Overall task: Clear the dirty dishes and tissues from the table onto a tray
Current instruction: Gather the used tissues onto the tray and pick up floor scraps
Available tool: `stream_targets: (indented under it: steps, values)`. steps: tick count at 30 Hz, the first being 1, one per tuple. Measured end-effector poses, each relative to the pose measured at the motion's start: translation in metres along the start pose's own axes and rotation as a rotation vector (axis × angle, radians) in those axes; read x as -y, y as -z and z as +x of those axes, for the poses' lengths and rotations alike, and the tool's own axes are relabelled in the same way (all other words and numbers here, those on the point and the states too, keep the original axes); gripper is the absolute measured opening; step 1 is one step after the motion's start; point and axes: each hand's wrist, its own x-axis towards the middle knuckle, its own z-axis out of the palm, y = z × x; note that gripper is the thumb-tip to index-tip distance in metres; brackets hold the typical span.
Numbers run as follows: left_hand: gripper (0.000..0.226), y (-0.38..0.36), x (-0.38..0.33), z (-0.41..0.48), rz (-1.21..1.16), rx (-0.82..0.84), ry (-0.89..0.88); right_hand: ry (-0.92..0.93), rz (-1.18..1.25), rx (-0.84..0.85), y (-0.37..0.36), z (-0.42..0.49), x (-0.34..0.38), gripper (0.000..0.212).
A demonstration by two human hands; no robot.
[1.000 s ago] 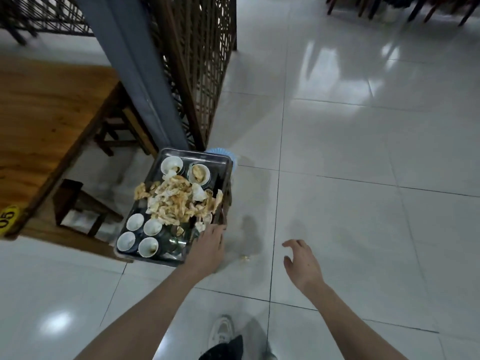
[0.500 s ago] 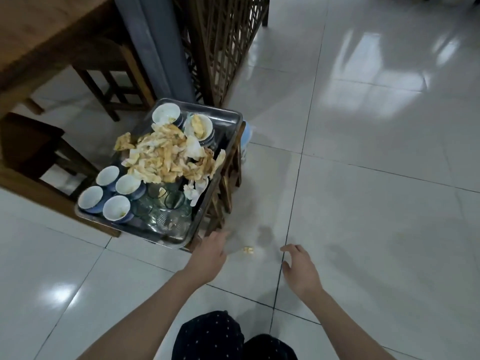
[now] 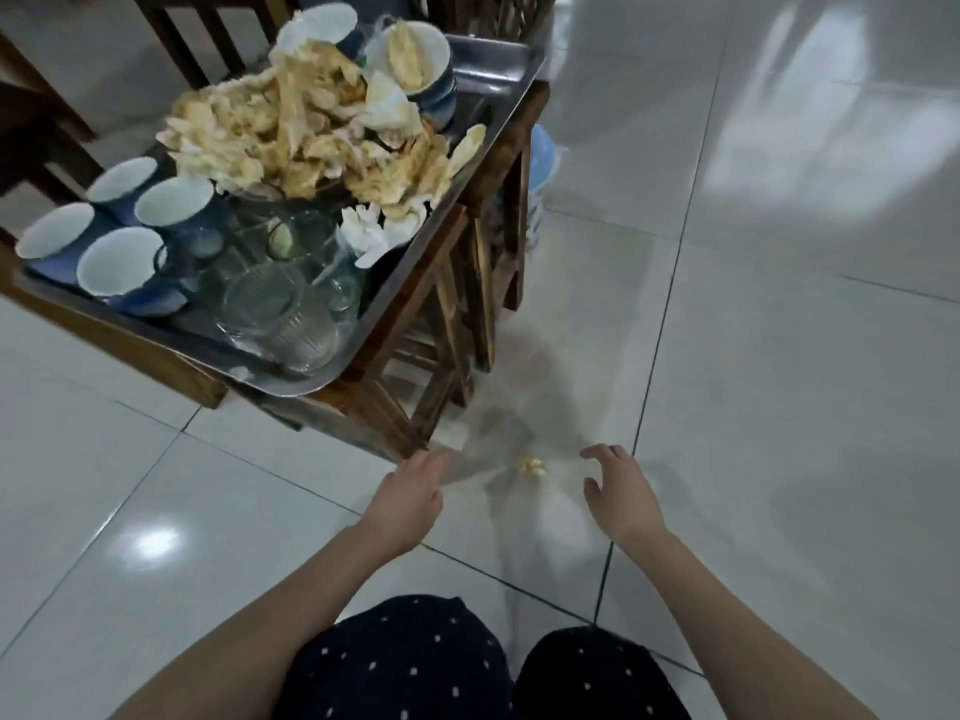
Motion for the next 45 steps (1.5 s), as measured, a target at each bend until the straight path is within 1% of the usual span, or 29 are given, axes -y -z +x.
stream_targets:
  steps: [6,13,18,21,23,25,27,30,32,35,38,39,42,45]
  values:
    - [0.051,-0.037,0.038,0.009,0.003,-0.024,0.046,0.019,-0.004,0.018,-0.055,0.037,-0.008,0.036]
    - [0.052,-0.06,0.067,-0.002,-0.018,-0.014,0.083,0.062,-0.072,0.106,-0.106,0.056,-0.009,0.039]
    - [0.051,-0.065,0.074,-0.001,-0.014,-0.029,0.099,0.107,-0.186,0.234,-0.135,0.069,-0.012,0.058]
    - [0.05,-0.065,0.072,0.006,0.017,-0.035,0.056,0.085,-0.319,0.351,-0.147,0.074,-0.014,0.067]
    - [0.051,-0.064,0.071,0.009,0.053,-0.025,0.026,0.082,-0.399,0.384,-0.155,0.076,-0.013,0.063]
    - [0.05,-0.065,0.073,0.013,0.067,-0.019,0.017,0.119,-0.412,0.344,-0.162,0.079,-0.012,0.055]
    - [0.05,-0.065,0.072,0.016,0.052,-0.016,0.029,0.14,-0.368,0.297,-0.164,0.082,-0.013,0.046]
    - [0.051,-0.065,0.065,0.018,0.031,0.003,0.021,0.106,-0.266,0.262,-0.162,0.083,-0.019,0.04]
    - [0.051,-0.065,0.059,0.017,0.022,0.013,0.009,0.105,-0.233,0.271,-0.159,0.081,-0.022,0.035]
    - [0.052,-0.064,0.052,0.018,0.021,0.014,-0.015,0.151,-0.343,0.291,-0.153,0.077,-0.026,0.031]
    - [0.053,-0.066,0.047,0.019,0.019,0.027,-0.034,0.144,-0.355,0.28,-0.153,0.073,-0.031,0.039]
    - [0.053,-0.067,0.046,0.018,0.021,0.032,-0.037,0.124,-0.343,0.305,-0.154,0.071,-0.032,0.037]
    - [0.053,-0.074,0.044,0.019,0.011,0.048,-0.042,0.057,-0.314,0.383,-0.154,0.067,-0.038,0.021]
    - [0.054,-0.08,0.034,0.02,-0.006,0.073,-0.062,0.045,-0.253,0.359,-0.144,0.068,-0.043,0.014]
